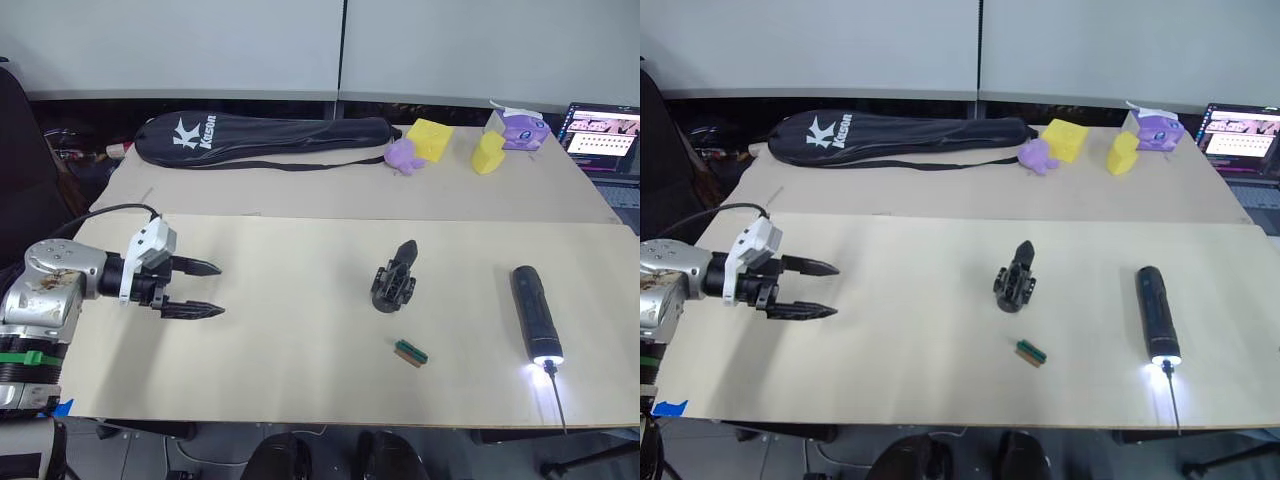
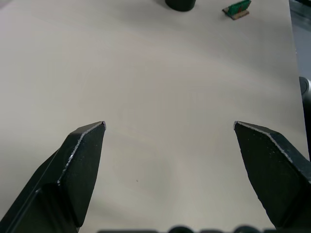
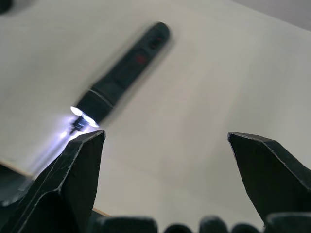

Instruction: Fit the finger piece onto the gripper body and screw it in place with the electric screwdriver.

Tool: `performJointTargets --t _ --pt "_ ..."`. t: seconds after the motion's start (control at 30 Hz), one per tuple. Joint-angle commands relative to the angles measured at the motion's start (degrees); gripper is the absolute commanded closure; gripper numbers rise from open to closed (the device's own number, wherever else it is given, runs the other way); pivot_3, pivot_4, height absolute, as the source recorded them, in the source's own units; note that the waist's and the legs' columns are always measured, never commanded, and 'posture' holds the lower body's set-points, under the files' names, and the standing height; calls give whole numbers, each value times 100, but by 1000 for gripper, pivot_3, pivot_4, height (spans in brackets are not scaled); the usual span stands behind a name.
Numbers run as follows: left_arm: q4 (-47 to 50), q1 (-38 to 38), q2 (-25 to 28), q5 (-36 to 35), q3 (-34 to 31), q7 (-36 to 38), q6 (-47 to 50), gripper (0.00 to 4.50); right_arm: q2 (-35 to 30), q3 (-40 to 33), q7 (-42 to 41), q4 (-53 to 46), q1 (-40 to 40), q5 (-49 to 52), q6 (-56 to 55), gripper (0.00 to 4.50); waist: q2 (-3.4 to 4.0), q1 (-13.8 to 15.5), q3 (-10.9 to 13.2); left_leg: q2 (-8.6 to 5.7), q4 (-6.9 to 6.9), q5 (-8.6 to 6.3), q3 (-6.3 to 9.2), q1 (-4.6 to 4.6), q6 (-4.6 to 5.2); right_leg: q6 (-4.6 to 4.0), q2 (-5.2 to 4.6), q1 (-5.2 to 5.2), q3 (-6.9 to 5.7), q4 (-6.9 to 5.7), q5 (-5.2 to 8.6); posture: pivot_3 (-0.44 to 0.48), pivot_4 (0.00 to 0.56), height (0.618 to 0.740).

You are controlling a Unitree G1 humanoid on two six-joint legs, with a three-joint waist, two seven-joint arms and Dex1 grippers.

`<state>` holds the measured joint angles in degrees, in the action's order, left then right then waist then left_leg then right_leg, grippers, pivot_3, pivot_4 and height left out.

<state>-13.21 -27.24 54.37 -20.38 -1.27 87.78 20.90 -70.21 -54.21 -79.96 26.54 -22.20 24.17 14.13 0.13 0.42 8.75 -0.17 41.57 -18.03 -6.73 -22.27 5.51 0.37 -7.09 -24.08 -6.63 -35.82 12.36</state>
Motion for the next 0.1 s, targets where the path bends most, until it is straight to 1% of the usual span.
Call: performJointTargets --t 0.03,0.1 --pt "210 25 -21 -119 -150 -99 -65 0 -15 111 -55 178 247 -71 -298 27 1 -18 0 0 -1 1 0 0 0 -2 0 -1 0 -3 1 0 150 740" --pt "308 93 -17 -199 -106 25 -35 0 -22 224 -21 179 387 -88 -295 27 1 -28 0 1 -1 3 0 1 0 -6 0 -2 -3 -5 2 0 150 740"
